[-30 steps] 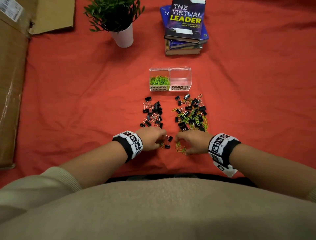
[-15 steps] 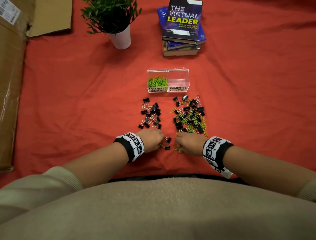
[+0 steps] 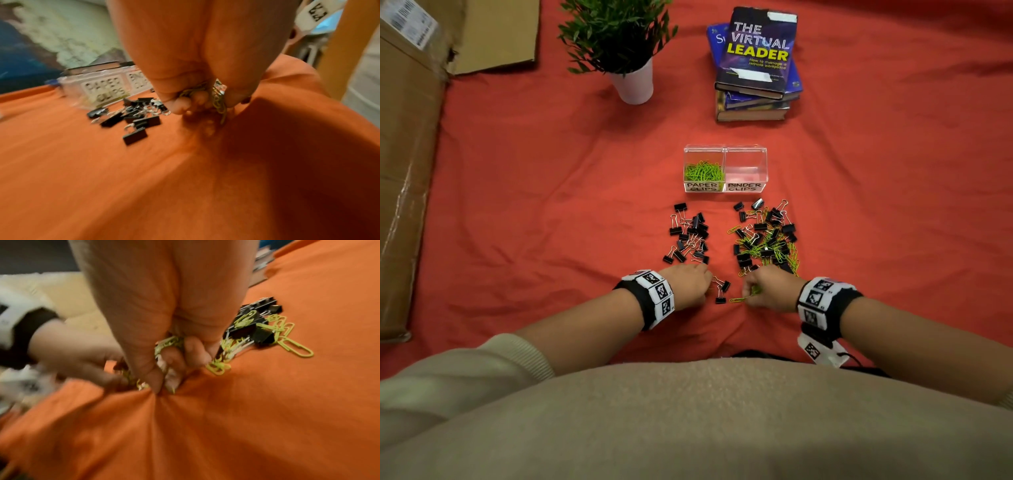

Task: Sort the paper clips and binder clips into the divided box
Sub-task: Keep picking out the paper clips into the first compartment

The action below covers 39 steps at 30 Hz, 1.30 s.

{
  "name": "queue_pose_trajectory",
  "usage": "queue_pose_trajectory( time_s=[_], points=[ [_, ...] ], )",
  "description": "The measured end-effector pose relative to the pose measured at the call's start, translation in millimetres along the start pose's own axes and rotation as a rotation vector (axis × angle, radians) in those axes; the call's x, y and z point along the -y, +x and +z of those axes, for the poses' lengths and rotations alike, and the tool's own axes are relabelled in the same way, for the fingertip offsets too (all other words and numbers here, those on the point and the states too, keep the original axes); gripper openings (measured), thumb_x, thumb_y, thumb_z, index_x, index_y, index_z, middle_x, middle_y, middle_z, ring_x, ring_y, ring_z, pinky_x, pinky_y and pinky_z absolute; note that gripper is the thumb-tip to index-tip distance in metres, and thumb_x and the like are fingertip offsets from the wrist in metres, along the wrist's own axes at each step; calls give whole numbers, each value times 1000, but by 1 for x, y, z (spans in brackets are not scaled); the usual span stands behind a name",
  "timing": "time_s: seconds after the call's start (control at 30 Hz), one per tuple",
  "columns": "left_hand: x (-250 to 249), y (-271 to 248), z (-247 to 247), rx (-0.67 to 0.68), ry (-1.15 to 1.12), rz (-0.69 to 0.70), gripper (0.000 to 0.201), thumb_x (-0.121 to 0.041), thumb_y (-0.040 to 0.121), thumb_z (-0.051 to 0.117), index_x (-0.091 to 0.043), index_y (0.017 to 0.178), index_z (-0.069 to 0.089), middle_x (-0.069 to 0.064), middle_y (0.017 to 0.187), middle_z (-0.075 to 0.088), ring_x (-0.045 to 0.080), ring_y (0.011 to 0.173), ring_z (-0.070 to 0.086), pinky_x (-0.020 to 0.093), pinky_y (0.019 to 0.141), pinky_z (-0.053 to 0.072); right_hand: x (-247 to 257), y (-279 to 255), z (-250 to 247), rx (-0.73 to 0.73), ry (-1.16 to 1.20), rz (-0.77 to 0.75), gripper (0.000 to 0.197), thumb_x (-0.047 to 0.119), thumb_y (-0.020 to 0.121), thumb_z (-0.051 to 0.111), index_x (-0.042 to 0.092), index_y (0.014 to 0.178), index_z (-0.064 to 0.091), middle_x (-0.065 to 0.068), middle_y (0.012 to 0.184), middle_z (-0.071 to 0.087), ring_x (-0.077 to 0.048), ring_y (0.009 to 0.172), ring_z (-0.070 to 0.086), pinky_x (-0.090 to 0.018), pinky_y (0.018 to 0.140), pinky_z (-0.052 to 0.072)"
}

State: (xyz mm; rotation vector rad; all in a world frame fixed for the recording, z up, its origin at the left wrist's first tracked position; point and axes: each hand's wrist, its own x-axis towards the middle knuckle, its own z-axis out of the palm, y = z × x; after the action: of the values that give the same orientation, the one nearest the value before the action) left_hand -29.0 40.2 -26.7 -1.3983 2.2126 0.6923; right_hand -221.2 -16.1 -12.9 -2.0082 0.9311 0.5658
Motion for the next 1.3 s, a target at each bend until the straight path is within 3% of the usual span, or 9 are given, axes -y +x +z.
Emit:
queue_pose_trajectory(
  time_s=[0.17, 0.3, 0.5, 0.67, 0.77, 0.87, 1.03, 1.17, 1.3],
  points=[
    [15, -2, -7, -37, -376, -117, 22, -17, 90, 47, -2, 105, 49, 15, 101, 54, 33, 92, 57, 34, 72, 41, -1, 2, -38, 25, 191, 102, 7, 24, 75, 74, 20, 81, 72, 13, 53, 56, -4, 43, 40, -17, 45, 33],
    [24, -1, -4, -106, -581, -180, 15, -15, 92, 45, -6, 104, 47, 10, 90, 56, 24, 77, 49, 29, 67, 36, 3, 13, -71, -29, 446, 144, 8, 22, 76, 75, 17, 81, 72, 1, 68, 68, -6, 47, 47, -20, 50, 41],
    [35, 6, -5, -187, -794, -232, 5, -16, 96, 44, -16, 91, 43, -4, 76, 48, 19, 75, 45, 27, 65, 33, 32, 56, -134, -392, 646, 107, 16, 19, 82, 69, 3, 81, 68, -1, 67, 66, -7, 49, 50, -20, 47, 43],
    [43, 4, -21, -248, -810, -276, 10, -17, 98, 43, -11, 103, 49, 1, 88, 52, 17, 79, 47, 26, 68, 33, 66, 119, -160, -564, 203, 138, 13, 11, 86, 59, 1, 85, 66, -14, 81, 66, -22, 71, 62, -26, 60, 50],
    [51, 5, -32, -283, -808, -300, 12, -17, 98, 44, -10, 104, 51, 2, 90, 54, 17, 81, 49, 26, 69, 35, 76, 144, -158, -489, -53, 146, 18, 5, 87, 53, 3, 100, 66, -15, 104, 68, -30, 97, 63, -32, 81, 50],
    [63, 9, -45, -315, -799, -325, 9, -18, 98, 44, -12, 101, 50, 3, 90, 55, 18, 80, 49, 26, 69, 36, 77, 150, -151, -420, -78, 102, 29, 0, 85, 49, 11, 107, 64, -10, 113, 65, -27, 103, 61, -27, 82, 47],
    [86, 25, -85, -403, -715, -396, 16, -15, 99, 43, -7, 108, 53, 9, 102, 60, 22, 85, 52, 28, 71, 38, 61, 135, -149, -496, 181, -21, 41, -9, 79, 47, 12, 108, 68, -5, 112, 68, -16, 99, 62, -20, 82, 45],
    [94, 50, -118, -423, -583, -400, 21, -10, 97, 42, -3, 113, 54, 17, 113, 61, 32, 104, 58, 32, 81, 43, 44, 104, -144, -650, 447, -60, 28, -7, 81, 50, 7, 96, 69, -3, 93, 69, -13, 86, 64, -23, 79, 49],
    [99, 73, -130, -401, -461, -374, 26, -3, 93, 45, -5, 116, 56, 19, 124, 57, 32, 112, 54, 34, 89, 42, 32, 57, -107, -489, 378, -30, 12, 3, 85, 56, 10, 85, 67, 2, 79, 66, -1, 65, 58, -16, 61, 46]
  ],
)
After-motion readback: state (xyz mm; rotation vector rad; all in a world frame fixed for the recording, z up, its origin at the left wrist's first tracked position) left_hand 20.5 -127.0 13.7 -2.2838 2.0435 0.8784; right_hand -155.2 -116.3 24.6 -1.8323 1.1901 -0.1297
